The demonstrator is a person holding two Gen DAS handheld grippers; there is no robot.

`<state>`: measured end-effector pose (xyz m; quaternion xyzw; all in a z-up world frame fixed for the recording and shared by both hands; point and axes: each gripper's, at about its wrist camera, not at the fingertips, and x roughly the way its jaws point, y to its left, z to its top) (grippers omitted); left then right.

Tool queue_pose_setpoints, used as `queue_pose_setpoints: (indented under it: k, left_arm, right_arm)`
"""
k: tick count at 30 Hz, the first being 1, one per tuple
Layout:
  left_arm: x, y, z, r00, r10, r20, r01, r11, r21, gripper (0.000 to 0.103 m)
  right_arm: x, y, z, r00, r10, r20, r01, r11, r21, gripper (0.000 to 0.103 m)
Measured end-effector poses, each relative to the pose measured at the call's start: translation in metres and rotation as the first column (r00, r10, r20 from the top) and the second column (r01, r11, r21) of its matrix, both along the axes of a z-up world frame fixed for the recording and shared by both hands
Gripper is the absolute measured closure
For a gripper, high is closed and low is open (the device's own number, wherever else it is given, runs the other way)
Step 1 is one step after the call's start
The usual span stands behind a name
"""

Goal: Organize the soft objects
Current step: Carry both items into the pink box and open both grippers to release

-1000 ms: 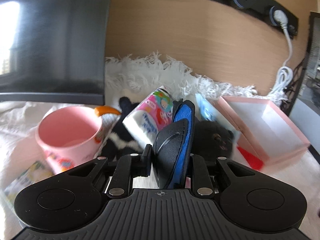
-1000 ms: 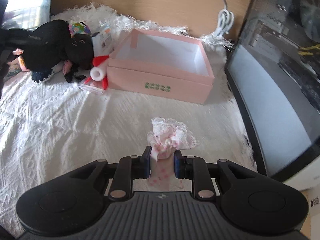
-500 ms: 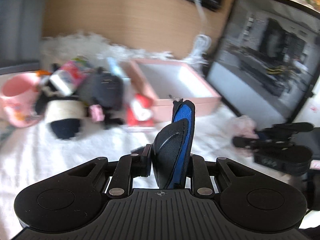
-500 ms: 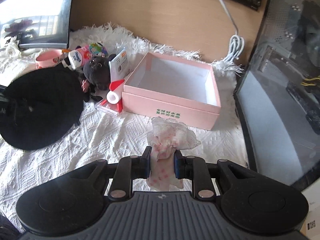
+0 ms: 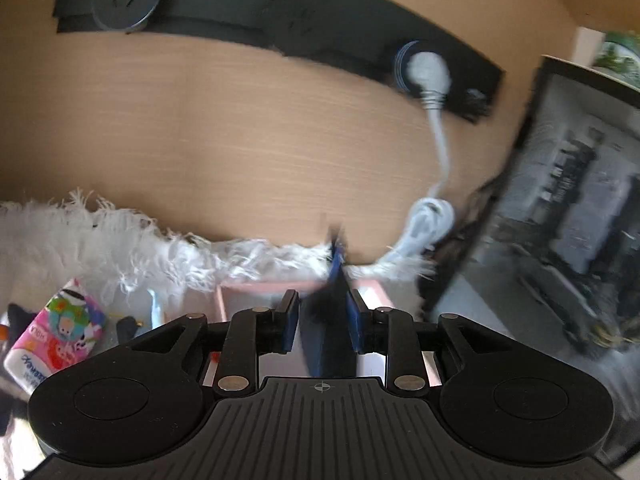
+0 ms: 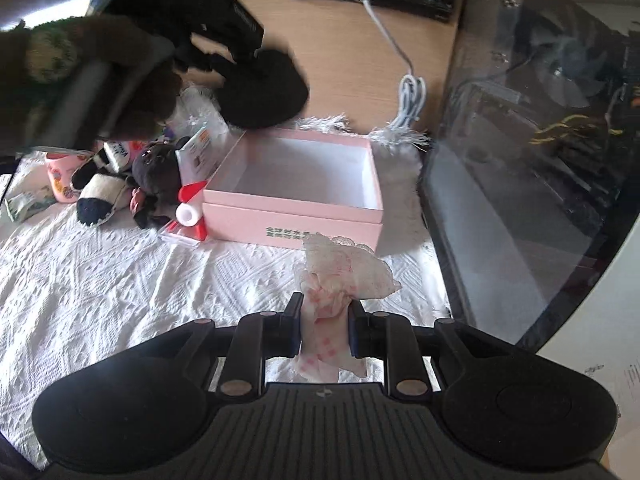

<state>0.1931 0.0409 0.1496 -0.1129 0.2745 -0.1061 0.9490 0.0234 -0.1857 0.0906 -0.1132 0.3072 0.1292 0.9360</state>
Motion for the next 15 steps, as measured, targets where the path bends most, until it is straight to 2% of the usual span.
queue_pose_setpoints:
  k: [4, 8, 10, 14, 15]
  left_arm:
    - [-0.019, 0.011, -0.018, 1.0, 0.008, 0.009, -0.007, 0.999, -0.037, 0.075]
    - [-0.071, 0.034, -0.04, 0.999, 0.017, -0.046, -0.019, 0.999, -0.044, 0.075]
    - [-0.103, 0.043, -0.058, 0.995, 0.01, -0.095, -0.013, 1.0, -0.023, 0.075]
    - [-0.149, 0.057, -0.084, 0.979, 0.029, -0.2, -0.028, 1.0, 0.008, 0.075]
    - [-0.158, 0.062, -0.09, 0.973, 0.042, -0.227, -0.041, 0.999, 0.008, 0.075]
  right_arm:
    - [0.004, -0.005, -0.004, 1.0, -0.018, -0.007, 0.018, 1.0, 0.008, 0.083]
    - [0.027, -0.005, -0.003, 0.999, -0.006, -0.033, 0.007, 1.0, 0.03, 0.083]
    - [0.044, 0.0, 0.007, 1.0, 0.011, -0.008, -0.011, 0.999, 0.04, 0.083]
    - [0.096, 0.015, 0.039, 0.995, 0.036, 0.096, -0.04, 0.998, 0.04, 0.083]
    - [0.112, 0.019, 0.047, 0.992, 0.036, 0.117, -0.041, 0.998, 0.038, 0.075]
